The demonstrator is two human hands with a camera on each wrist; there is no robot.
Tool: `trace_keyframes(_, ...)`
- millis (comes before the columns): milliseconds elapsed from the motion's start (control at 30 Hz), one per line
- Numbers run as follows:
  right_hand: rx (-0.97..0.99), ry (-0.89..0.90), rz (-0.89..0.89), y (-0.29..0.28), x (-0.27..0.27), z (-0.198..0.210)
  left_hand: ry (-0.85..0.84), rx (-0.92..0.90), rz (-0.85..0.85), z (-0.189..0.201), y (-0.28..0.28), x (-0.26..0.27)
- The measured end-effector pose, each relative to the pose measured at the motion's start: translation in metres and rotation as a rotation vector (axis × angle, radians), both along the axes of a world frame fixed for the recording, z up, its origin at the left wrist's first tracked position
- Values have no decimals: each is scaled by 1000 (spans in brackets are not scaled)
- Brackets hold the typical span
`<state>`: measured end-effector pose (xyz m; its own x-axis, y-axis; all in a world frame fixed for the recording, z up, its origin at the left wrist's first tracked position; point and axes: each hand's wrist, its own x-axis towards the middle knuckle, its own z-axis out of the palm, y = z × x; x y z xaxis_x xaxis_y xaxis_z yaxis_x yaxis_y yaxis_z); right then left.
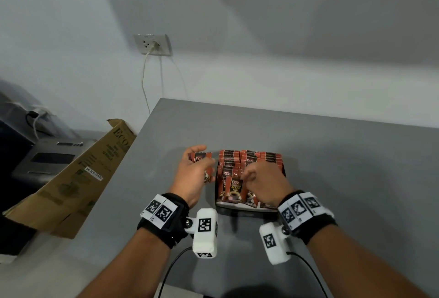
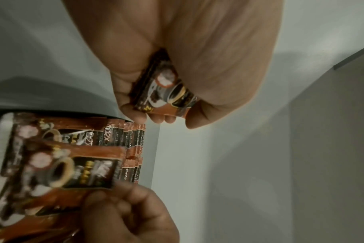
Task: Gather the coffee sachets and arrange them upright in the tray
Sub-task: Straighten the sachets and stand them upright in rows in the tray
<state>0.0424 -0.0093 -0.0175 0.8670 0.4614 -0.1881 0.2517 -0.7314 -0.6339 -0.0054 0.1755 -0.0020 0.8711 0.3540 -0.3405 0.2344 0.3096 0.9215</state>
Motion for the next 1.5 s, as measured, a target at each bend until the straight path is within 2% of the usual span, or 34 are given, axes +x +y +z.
trace_keyframes(233,-18,-32,1,24,-3,-35,45,15,-28,-7,-1,-5)
trace_keyframes(467,7,-117,-15,22,-5,-38,74,33,-116,-6,-1,-7)
trace_keyframes(533,66,-96,-83,17,-5,-27,59,107,-157,-8,-3,-7)
trace_keyframes(633,312,29,-182,10,-8,6,8,135,-237,-9,-10,-5)
trace_keyframes(700,468,166,-156,9,-10,26,-32,122,-306,-9,-15,-3)
trace_keyframes(733,466,159,-130,7,-10,31,-41,126,-330,-9,-19,-2)
trace_keyframes(800,415,88,-146,-1,-6,36,-32,145,-337,-7,-24,-1)
trace_keyframes(900,374,72,-245,-26,6,33,23,159,-233,-7,-22,3)
trace_keyframes(1000,135,64,-251,-43,9,18,69,153,-152,-11,-15,6)
trace_keyframes(1100,-73,72,-174,-39,4,-5,82,159,-193,-11,-17,3)
trace_keyframes(1267,-129,58,-195,-28,1,-27,107,160,-234,-13,-21,-1)
trace_keyframes(1500,-121,-54,-163,-19,-4,-45,153,100,-265,-15,-23,-4)
